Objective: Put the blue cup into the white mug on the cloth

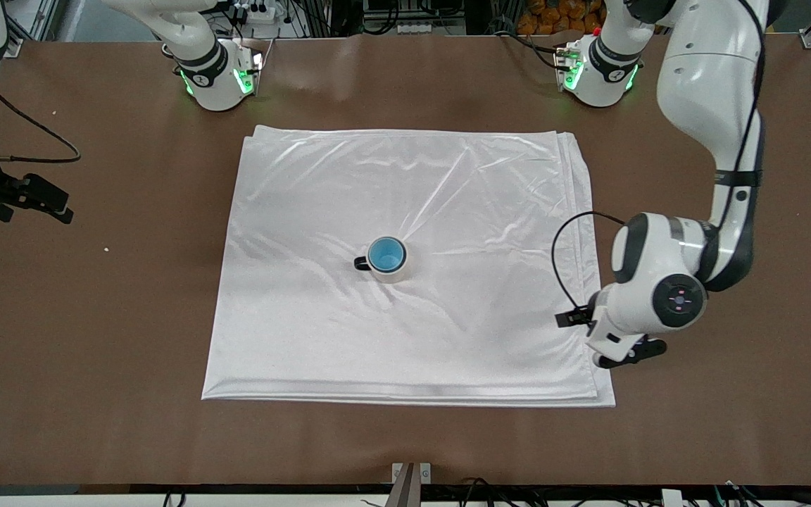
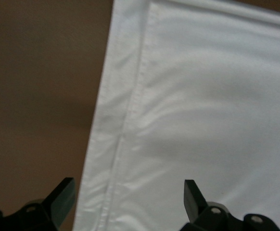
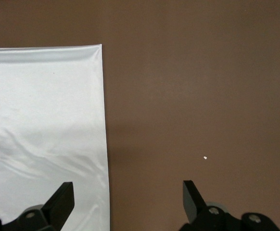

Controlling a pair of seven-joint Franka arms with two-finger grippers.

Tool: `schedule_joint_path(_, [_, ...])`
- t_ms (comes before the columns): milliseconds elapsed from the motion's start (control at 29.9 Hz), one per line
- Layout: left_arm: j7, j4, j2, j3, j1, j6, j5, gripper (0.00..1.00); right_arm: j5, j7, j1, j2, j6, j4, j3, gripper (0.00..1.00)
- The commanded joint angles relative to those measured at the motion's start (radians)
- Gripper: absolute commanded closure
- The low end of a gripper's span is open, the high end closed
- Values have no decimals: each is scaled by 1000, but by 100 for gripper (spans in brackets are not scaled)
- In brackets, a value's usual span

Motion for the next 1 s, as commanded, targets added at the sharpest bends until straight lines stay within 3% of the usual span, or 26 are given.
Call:
schedule_joint_path(0, [165, -11, -67, -17, 86, -49, 17, 0, -2, 19, -13, 5, -15, 16, 11, 0])
schedule_joint_path(200, [289, -16, -94, -17, 143, -74, 17, 0, -1, 19, -13, 5, -12, 15, 12, 0])
schedule_joint_path(401, [286, -60, -162, -14, 140, -121, 23, 0, -1, 19, -13, 5, -9, 15, 12, 0])
schedule_joint_path(969, [354, -316, -479, -18, 174, -124, 26, 0, -1, 19, -11, 7, -7, 15, 12, 0])
